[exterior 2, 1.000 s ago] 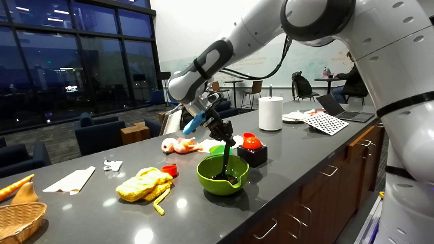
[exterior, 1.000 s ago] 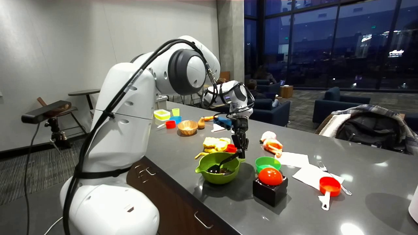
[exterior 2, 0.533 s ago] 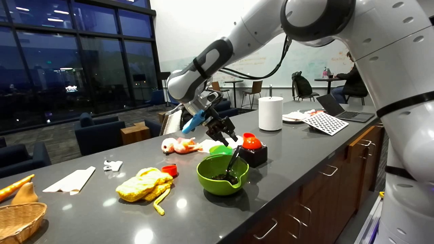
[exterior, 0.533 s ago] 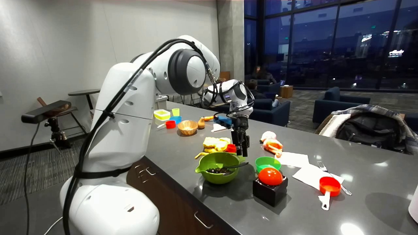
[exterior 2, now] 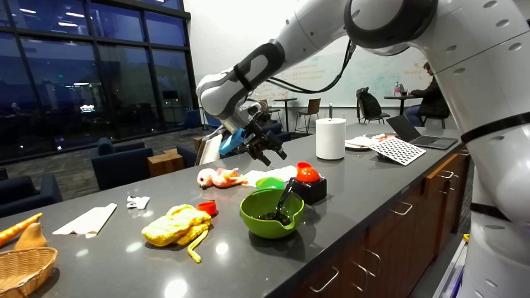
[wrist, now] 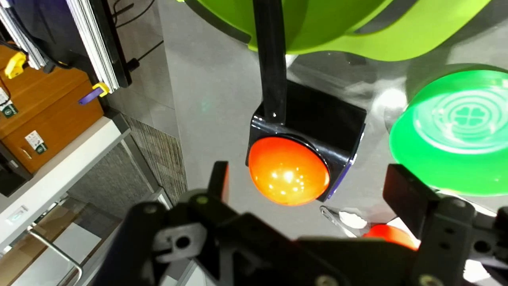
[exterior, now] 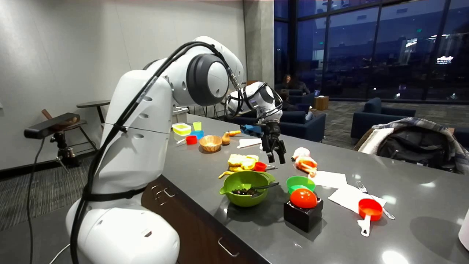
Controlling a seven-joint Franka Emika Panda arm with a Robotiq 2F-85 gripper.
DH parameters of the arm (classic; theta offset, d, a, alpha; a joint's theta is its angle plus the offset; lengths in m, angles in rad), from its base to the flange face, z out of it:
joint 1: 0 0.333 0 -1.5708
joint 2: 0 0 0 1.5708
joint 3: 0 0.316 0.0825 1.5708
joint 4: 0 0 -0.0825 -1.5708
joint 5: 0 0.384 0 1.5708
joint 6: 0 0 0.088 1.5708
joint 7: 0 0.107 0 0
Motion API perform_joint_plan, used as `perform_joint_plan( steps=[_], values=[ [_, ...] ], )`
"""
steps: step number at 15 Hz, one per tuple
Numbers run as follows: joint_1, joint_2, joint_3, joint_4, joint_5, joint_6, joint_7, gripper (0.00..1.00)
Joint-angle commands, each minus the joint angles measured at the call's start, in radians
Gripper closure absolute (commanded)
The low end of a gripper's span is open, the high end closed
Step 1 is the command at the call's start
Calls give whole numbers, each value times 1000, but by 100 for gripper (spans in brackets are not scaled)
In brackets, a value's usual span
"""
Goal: Use the black ladle to stir the contents in the light green bowl.
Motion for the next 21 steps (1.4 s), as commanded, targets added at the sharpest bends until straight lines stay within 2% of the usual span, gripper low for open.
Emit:
perform_joint_plan(
  steps=[1, 5, 12, 21],
  values=[
    [-49, -47, 18, 3, 94, 43, -139, 0],
    [-91, -81, 11, -10, 169, 138, -346, 0],
    [-137, -155, 4, -100, 183, 313, -749, 0],
    [-171, -150, -9, -94, 196, 291, -1313, 0]
  ],
)
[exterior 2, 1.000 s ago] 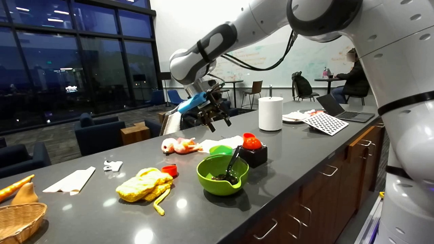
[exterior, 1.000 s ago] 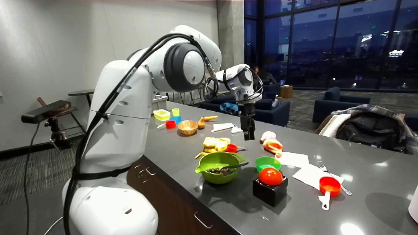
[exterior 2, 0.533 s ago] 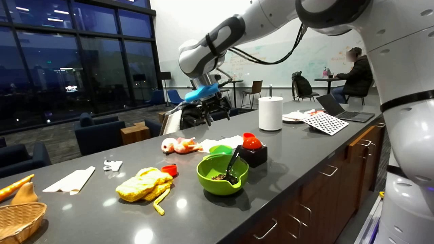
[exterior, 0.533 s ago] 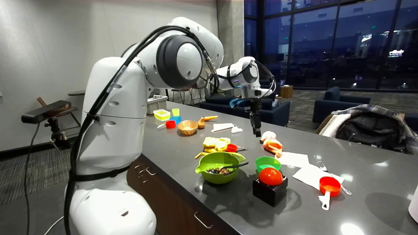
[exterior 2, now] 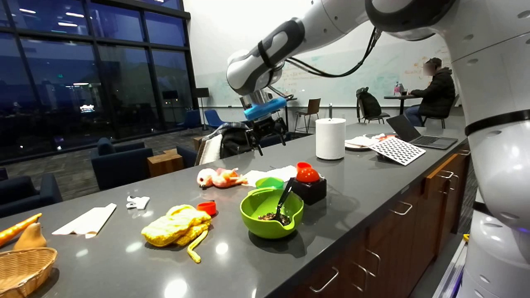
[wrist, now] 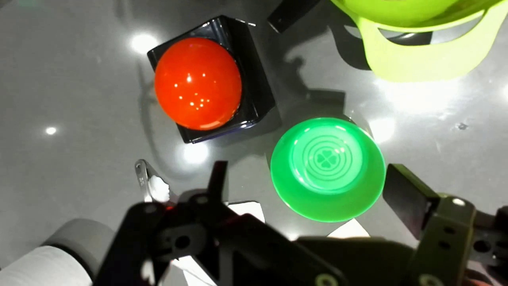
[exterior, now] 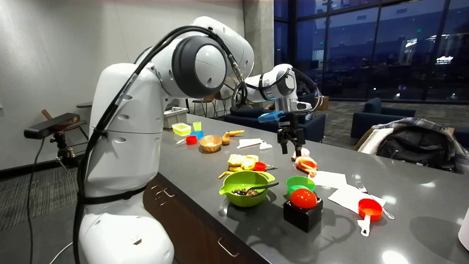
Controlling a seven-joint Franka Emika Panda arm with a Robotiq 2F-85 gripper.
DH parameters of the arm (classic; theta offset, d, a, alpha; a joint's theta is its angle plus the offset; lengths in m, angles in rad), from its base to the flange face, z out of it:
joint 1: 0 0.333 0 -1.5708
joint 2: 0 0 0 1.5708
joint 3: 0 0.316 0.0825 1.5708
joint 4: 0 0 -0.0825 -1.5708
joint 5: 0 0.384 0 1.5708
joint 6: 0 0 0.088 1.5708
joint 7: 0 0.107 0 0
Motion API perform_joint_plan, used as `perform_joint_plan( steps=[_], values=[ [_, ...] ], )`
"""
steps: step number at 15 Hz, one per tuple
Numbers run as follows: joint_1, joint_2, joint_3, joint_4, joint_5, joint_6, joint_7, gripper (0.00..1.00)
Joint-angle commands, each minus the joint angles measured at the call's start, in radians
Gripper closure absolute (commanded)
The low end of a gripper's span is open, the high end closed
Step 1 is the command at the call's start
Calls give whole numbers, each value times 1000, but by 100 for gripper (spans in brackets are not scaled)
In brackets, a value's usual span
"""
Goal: Use the black ladle to stir the contents in the light green bowl.
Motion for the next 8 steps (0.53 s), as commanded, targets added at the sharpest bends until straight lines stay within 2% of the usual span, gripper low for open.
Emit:
perform_joint_plan(
  steps=[1, 8],
  values=[
    [-14, -23, -9, -13, 5, -9, -229, 0],
    [-61, -26, -9, 40, -5, -17, -686, 0]
  ],
)
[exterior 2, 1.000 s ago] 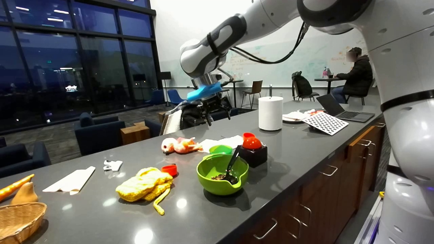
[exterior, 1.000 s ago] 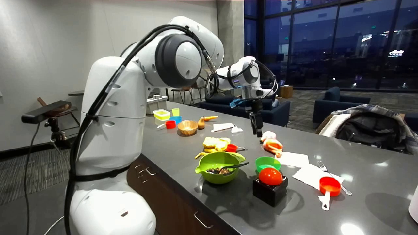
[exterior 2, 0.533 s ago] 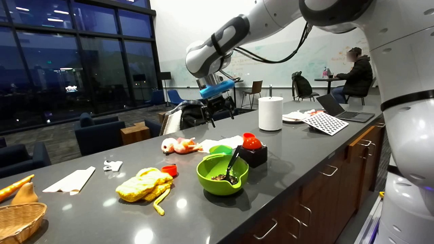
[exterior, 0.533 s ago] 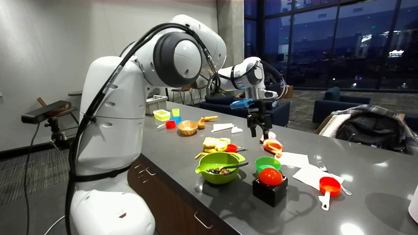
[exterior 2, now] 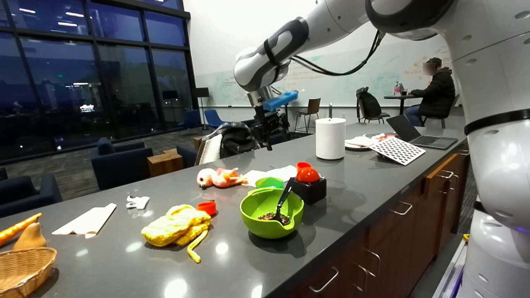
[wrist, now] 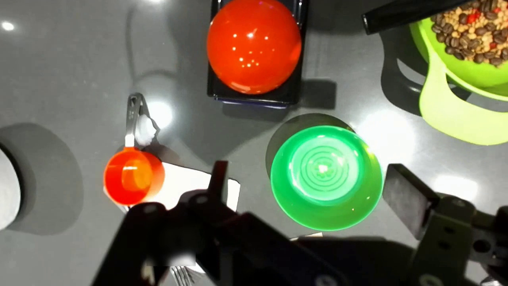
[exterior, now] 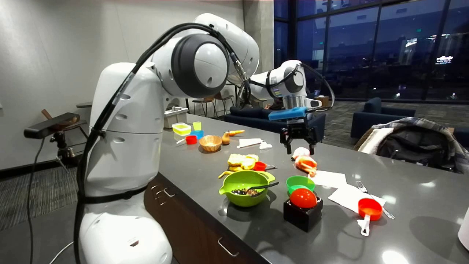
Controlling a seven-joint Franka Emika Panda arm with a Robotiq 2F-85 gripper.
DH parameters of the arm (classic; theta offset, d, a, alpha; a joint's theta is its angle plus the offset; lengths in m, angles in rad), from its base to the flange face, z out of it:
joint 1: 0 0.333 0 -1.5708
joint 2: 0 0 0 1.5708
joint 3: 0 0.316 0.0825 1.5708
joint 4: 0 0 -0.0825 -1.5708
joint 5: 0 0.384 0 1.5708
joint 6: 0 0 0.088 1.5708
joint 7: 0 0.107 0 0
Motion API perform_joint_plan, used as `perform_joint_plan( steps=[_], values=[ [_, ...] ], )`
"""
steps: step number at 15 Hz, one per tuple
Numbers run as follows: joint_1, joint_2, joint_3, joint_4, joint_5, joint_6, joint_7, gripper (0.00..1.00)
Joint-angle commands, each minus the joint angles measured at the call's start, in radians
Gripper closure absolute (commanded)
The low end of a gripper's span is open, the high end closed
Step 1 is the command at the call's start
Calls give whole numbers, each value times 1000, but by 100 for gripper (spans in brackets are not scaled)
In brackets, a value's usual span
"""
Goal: Use the black ladle to stir the contents in the light green bowl.
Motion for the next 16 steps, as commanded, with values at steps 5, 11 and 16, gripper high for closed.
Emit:
perform_joint_plan(
  steps=[5, 11, 16],
  values=[
    [-43, -27, 10, 83, 3, -42, -420, 0],
    [-55, -30, 4, 188, 6, -118, -506, 0],
    [-60, -19, -3, 334, -4, -270, -508, 0]
  ],
)
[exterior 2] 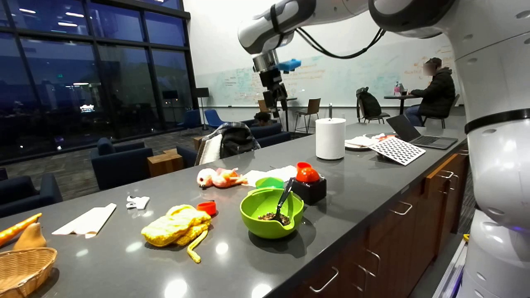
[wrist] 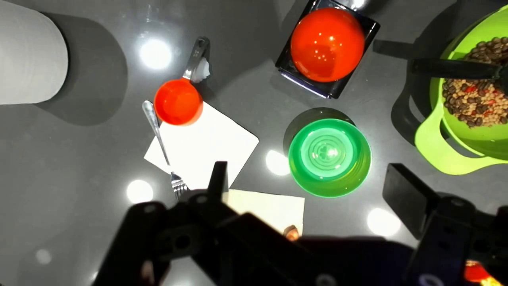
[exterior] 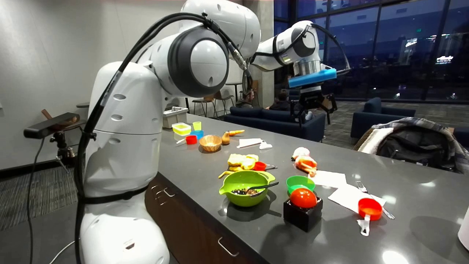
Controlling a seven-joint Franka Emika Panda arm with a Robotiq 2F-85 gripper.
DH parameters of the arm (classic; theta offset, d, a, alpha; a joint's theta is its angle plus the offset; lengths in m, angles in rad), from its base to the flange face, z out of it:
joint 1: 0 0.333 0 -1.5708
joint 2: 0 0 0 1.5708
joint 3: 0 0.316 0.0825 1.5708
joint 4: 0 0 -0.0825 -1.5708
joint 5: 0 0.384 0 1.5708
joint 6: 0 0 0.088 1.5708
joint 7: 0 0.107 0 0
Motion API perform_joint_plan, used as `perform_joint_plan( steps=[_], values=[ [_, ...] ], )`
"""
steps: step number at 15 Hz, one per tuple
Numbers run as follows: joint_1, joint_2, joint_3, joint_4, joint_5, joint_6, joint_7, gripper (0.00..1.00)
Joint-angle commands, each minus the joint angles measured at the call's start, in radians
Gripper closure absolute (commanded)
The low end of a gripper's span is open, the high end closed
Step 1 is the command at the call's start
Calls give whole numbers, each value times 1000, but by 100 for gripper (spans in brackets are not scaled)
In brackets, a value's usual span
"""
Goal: Use the black ladle to stir the contents in the light green bowl.
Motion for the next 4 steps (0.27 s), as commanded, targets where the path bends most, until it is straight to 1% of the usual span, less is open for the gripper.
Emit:
perform_joint_plan(
  steps=[1, 4],
  values=[
    [-6, 2, -3, 110, -4, -121, -14, 0],
    [-7, 17, -4, 187, -2, -196, -3, 0]
  ],
)
